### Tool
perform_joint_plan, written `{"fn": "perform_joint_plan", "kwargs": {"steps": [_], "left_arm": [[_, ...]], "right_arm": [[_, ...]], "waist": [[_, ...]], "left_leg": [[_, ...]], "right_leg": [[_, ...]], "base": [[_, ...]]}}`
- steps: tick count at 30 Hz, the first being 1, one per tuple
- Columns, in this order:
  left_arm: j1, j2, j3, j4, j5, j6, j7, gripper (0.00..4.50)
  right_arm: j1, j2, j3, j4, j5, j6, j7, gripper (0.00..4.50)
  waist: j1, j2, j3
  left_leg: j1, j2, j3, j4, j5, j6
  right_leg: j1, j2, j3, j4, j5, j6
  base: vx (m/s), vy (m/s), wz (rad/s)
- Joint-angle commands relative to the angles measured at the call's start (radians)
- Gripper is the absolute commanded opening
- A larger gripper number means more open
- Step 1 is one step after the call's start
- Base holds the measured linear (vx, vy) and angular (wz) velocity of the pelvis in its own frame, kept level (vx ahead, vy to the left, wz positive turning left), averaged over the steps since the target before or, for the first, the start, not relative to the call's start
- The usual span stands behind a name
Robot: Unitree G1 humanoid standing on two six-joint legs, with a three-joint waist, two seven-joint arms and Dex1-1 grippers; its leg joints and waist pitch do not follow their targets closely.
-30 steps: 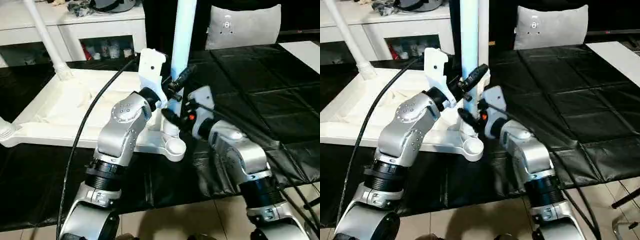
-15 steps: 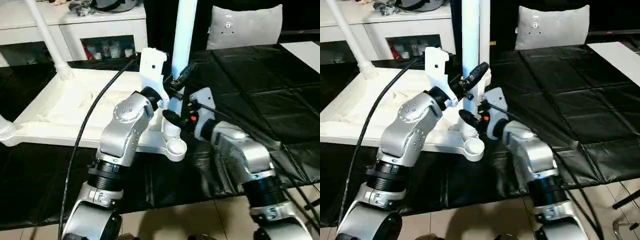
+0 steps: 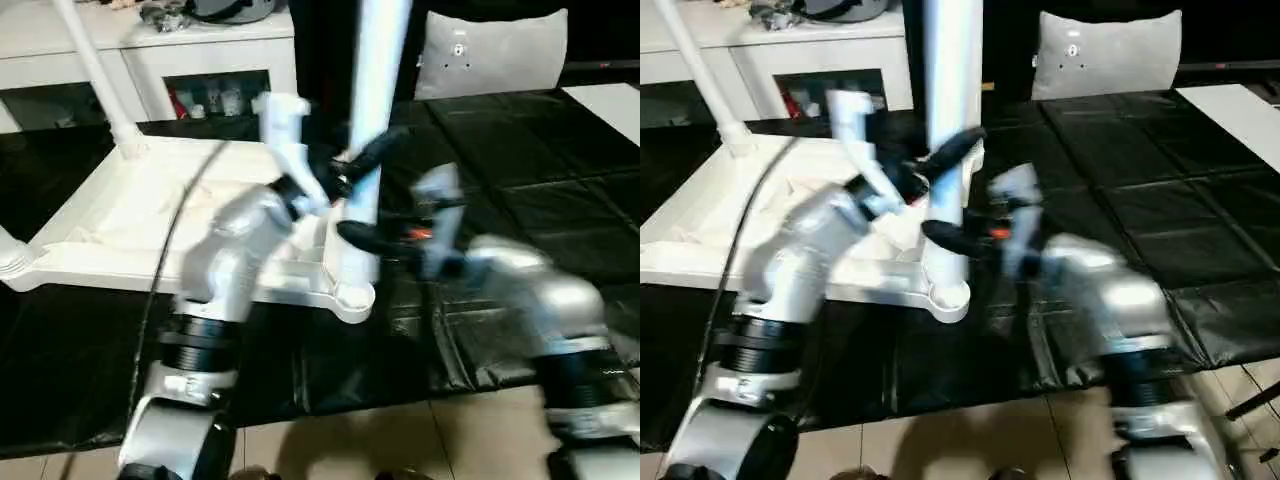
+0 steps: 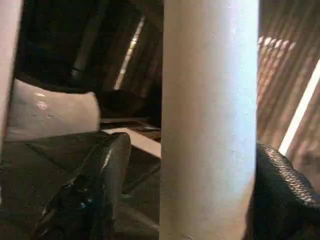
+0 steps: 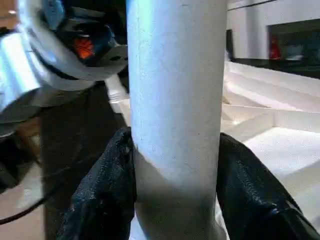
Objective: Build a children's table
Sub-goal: Pick table leg
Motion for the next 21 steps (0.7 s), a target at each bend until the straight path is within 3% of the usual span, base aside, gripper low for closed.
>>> {"fn": "perform_joint_plan", "kwargs": {"steps": [1,2,4,9,10,18,21], "left_arm": [[-0.007,0.017,0.025,0.001,-0.076,0.083,-0.052,3.55],[-0.003,0.025,0.031,-0.014,-0.138,0.137,-0.098,3.55],[0.0,0.03,0.031,-0.025,-0.186,0.177,-0.131,3.55],[0.002,0.02,0.027,-0.03,-0.228,0.205,-0.165,3.55],[0.002,0.02,0.027,-0.03,-0.228,0.205,-0.165,3.28],[0.01,0.006,0.066,-0.027,-0.306,0.242,-0.155,2.8],[0.011,0.009,0.072,-0.023,-0.315,0.246,-0.154,2.41]], "right_arm": [[0.006,-0.026,-0.018,-0.061,0.063,0.021,0.085,1.86],[0.011,-0.048,-0.015,-0.076,0.091,0.045,0.133,1.86],[0.012,-0.067,-0.012,-0.084,0.117,0.066,0.164,1.86],[0.008,-0.076,-0.026,-0.08,0.157,0.091,0.2,1.86],[0.008,-0.076,-0.026,-0.08,0.157,0.091,0.2,1.86],[0.014,-0.082,-0.031,-0.088,0.195,0.112,0.217,1.86],[0.017,-0.083,-0.03,-0.09,0.199,0.115,0.22,1.86]], "waist": [[0.01,-0.024,-0.078],[0.012,-0.018,-0.078],[0.012,-0.019,-0.078],[0.017,-0.022,-0.076],[0.018,-0.022,-0.076],[0.029,-0.022,-0.079],[0.029,-0.022,-0.079]], "left_leg": [[-0.001,0.04,-0.008,-0.062,-0.055,0.11],[-0.001,0.04,-0.009,-0.061,-0.044,0.114],[-0.001,0.042,-0.01,-0.062,-0.049,0.115],[0.001,0.041,-0.009,-0.064,-0.065,0.098],[0.001,0.041,-0.009,-0.063,-0.065,0.094],[0.002,0.041,-0.009,-0.063,-0.045,0.088],[0.001,0.041,-0.01,-0.064,-0.046,0.087]], "right_leg": [[0.069,-0.061,0.054,-0.071,-0.269,-0.167],[0.068,-0.059,0.054,-0.067,-0.256,-0.172],[0.068,-0.058,0.052,-0.069,-0.26,-0.172],[0.068,-0.058,0.051,-0.077,-0.32,-0.149],[0.068,-0.059,0.051,-0.078,-0.328,-0.142],[0.068,-0.057,0.051,-0.074,-0.301,-0.141],[0.069,-0.057,0.051,-0.074,-0.303,-0.138]], "base": [[0.0,0.0,0.0],[0.0,0.0,0.0],[0.0,0.0,0.0],[0.0,0.0,0.0],[0.0,0.0,0.0],[0.0,0.0,0.0],[0.0,0.0,0.0]]}}
